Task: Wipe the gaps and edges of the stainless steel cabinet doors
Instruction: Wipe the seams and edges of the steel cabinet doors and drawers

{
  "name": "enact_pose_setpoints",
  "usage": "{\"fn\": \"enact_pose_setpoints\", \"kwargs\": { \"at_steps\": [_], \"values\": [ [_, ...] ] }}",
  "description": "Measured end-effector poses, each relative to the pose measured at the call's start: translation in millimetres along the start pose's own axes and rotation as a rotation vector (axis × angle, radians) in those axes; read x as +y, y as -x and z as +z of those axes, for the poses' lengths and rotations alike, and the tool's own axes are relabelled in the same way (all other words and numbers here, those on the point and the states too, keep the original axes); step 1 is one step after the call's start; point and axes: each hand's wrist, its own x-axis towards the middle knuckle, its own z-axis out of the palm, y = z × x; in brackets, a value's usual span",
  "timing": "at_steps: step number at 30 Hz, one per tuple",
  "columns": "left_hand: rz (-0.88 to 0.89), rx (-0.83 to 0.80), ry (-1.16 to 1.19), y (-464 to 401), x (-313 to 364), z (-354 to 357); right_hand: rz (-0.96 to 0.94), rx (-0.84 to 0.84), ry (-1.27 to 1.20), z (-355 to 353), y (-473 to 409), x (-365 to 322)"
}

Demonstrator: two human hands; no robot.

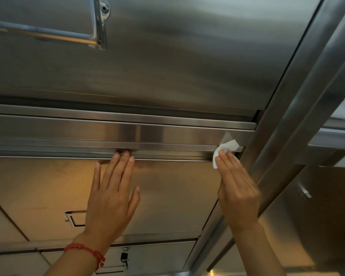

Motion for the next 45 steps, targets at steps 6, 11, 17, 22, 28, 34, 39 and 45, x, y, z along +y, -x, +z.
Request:
{"fn": "enact_pose_setpoints", "kwargs": {
  "at_steps": [6,11,17,22,28,34,39,45],
  "values": [
    [0.009,0.005,-0.001,0,-1,-1,0.087,0.048,0.024,-3,0,8],
    [0.0,-0.007,-0.009,0,0,0,0.021,0.009,0.003,-2,-2,-1],
    [-0.006,-0.027,-0.007,-1,0,0,0.066,0.034,0.018,-4,0,8],
    [-0.006,-0.007,-0.002,0,1,0,0.026,-0.008,-0.018,1,-2,-9],
    [0.006,0.002,0.001,0,-1,0,0.024,-0.026,-0.026,0,-2,-7],
    [0.012,0.004,0.013,1,-2,1,0.061,0.018,-0.043,5,-5,-22],
    [0.011,-0.008,0.013,1,-2,0,0.017,-0.009,-0.053,6,-6,-23],
    [0.009,-0.018,0.019,0,-2,0,0.061,0.004,-0.069,8,-7,-32]
  ]
}}
